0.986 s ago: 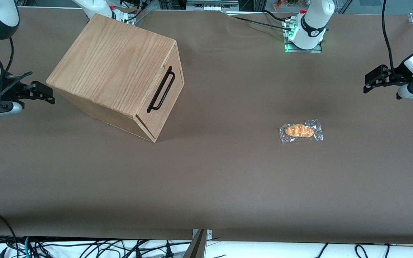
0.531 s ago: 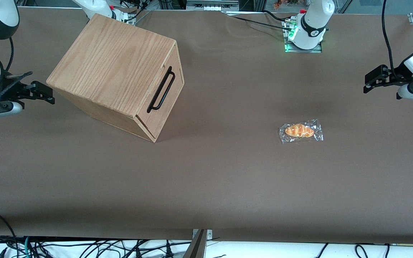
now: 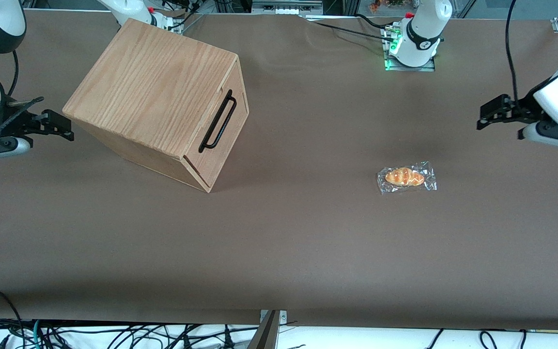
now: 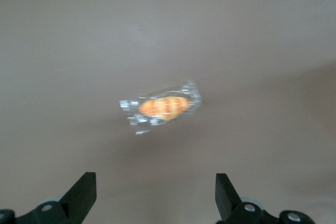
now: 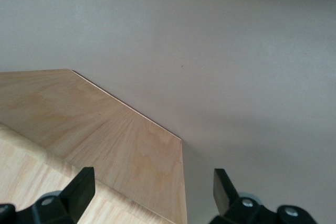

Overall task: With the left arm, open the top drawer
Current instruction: 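Move the open left gripper to the black drawer handle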

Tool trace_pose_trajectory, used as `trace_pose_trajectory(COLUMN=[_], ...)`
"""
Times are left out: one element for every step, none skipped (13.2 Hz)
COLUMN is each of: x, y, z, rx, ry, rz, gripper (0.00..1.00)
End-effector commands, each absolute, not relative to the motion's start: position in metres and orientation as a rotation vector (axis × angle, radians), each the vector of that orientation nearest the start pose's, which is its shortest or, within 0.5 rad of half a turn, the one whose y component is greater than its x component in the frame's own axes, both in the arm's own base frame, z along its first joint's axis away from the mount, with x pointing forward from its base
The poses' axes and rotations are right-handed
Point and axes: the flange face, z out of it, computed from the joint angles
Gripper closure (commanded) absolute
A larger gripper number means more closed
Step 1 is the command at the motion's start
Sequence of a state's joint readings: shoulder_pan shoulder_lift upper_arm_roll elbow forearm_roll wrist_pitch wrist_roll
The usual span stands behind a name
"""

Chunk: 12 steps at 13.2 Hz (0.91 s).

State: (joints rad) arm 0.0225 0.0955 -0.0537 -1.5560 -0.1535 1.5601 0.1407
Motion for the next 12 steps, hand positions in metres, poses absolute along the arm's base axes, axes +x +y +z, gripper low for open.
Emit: trace_pose_trajectory(x=[0.592, 0.597, 0.599, 0.6, 0.596, 0.592, 0.59, 0.585, 0.576, 0.566, 0.556, 0.548], y=[-0.058, -0.085, -0.107, -0.13, -0.162, -0.195, -0.228, -0.265, -0.302, -0.338, -0.37, -0.398], z=[0.547, 0.529, 0.514, 0.502, 0.495, 0.49, 0.488, 0.486, 0.475, 0.467, 0.467, 0.461], rx=[-3.375, -3.406, -3.445, -3.476, -3.495, -3.494, -3.507, -3.516, -3.513, -3.51, -3.518, -3.522], ry=[0.306, 0.346, 0.375, 0.419, 0.483, 0.542, 0.521, 0.48, 0.41, 0.368, 0.356, 0.347], rz=[0.229, 0.291, 0.35, 0.399, 0.436, 0.427, 0.376, 0.322, 0.323, 0.307, 0.271, 0.259], gripper=[0.0, 0.0, 0.0, 0.0, 0.0, 0.0, 0.0, 0.0, 0.0, 0.0, 0.0, 0.0])
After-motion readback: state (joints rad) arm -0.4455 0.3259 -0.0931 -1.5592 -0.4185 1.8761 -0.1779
